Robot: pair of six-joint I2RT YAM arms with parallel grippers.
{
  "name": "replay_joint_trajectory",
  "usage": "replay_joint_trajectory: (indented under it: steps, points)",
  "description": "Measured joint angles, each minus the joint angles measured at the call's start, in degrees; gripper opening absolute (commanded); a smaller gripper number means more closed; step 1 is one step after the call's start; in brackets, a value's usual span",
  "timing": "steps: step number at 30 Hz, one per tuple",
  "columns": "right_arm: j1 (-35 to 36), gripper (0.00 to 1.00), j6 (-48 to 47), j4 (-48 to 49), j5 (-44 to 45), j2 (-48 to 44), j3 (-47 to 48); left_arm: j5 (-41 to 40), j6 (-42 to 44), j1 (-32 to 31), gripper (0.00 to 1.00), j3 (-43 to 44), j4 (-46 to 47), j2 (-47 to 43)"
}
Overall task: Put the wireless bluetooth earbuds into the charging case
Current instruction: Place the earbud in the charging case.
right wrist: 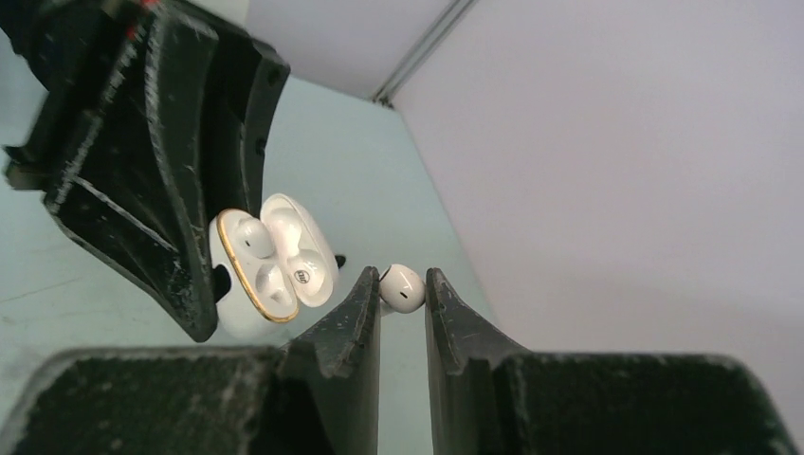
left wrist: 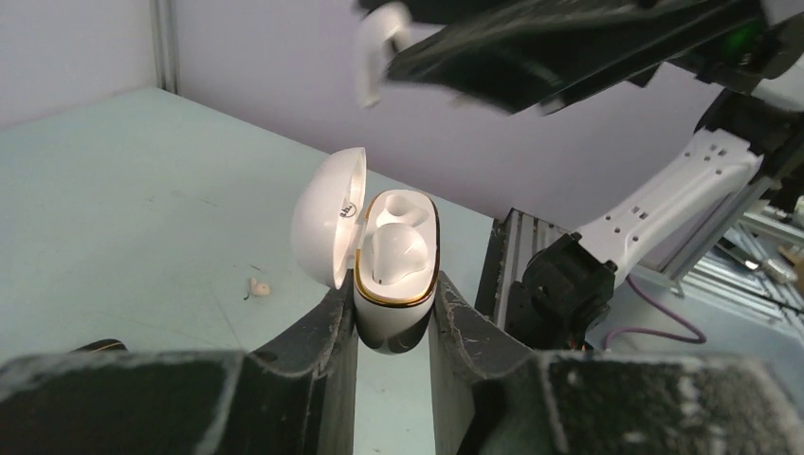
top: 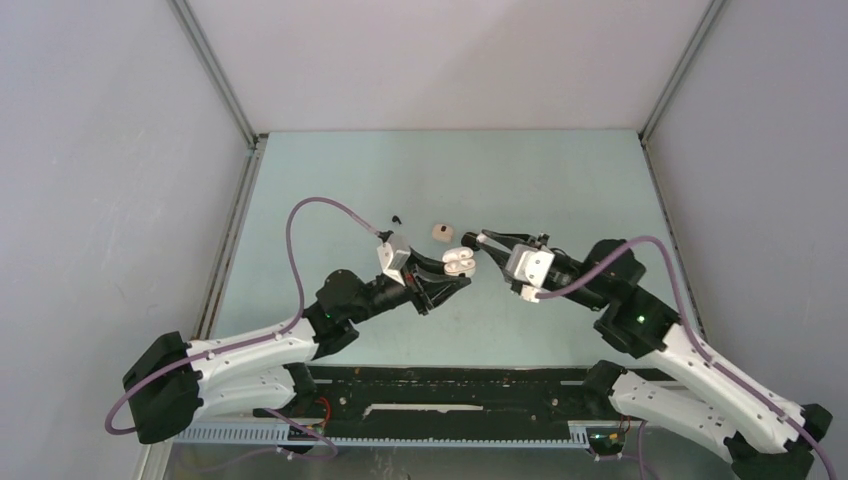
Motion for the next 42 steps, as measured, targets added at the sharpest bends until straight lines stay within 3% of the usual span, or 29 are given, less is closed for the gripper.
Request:
replay_joint_trajectory:
  steps: [5, 16, 42]
  points:
    - [-0.02, 0.00, 0.70, 3.93, 0.59, 2.45, -4.52, 0.90, 2.91, -0.68, 0.01, 0.07, -1.79, 0.00]
    - [-0.02, 0.00, 2.38, 8.70, 0.26, 0.35, -4.92, -0.70, 7.80, -1.11, 0.01, 1.03, -7.39, -0.02]
    - [1.27, 0.00, 8.94, 4.96, -4.63, 1.77, -5.01, -0.92, 10.80, -1.11, 0.00, -1.57, -0.02, -1.16]
